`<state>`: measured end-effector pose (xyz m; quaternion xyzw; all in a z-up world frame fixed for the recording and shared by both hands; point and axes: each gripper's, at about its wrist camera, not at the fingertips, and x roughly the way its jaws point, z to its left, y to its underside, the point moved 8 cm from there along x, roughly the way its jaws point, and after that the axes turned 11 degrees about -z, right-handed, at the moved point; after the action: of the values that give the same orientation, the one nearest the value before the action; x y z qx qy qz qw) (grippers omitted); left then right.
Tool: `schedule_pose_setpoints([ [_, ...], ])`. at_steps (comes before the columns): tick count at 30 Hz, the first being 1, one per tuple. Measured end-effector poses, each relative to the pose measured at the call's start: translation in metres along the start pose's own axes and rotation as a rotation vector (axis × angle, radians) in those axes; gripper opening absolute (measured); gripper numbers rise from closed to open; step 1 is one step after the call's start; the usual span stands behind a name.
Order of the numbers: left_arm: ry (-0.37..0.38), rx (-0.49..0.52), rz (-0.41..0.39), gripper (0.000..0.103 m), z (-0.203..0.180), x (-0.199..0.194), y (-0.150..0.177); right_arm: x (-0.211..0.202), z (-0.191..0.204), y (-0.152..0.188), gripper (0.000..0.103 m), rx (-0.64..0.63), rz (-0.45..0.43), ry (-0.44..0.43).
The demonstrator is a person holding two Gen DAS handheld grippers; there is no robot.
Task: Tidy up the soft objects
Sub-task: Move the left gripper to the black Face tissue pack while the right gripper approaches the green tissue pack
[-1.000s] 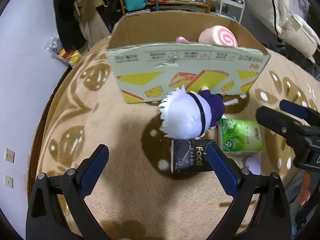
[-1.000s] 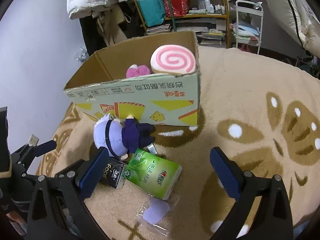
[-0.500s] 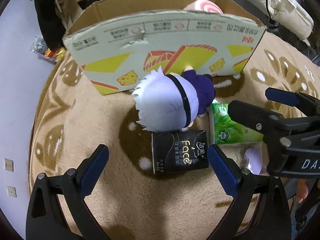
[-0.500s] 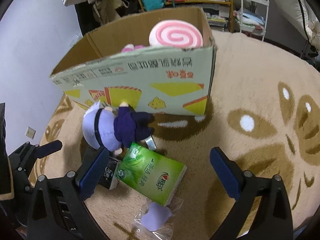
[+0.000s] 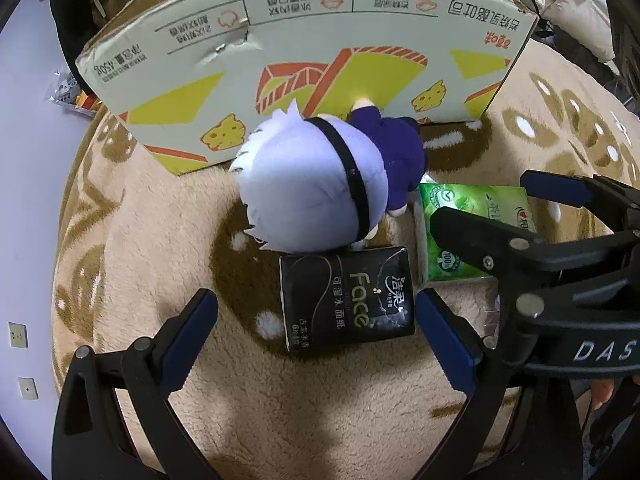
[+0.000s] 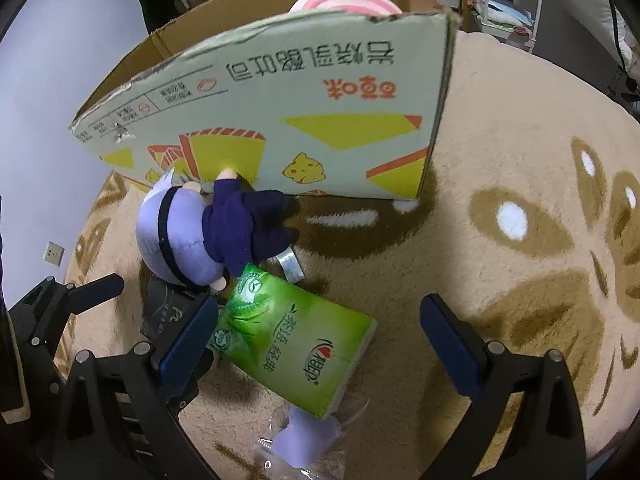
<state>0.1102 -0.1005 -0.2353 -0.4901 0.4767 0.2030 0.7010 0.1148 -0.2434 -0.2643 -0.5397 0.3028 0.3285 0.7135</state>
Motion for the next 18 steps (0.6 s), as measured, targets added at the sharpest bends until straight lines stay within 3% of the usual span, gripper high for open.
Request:
schedule_pose_setpoints([
  [18,0.0,-0.017,0.028,0.098,0.003,0.014,0.0,0.017,0.014,0.007,0.103,-0.026,0.018,0.011],
])
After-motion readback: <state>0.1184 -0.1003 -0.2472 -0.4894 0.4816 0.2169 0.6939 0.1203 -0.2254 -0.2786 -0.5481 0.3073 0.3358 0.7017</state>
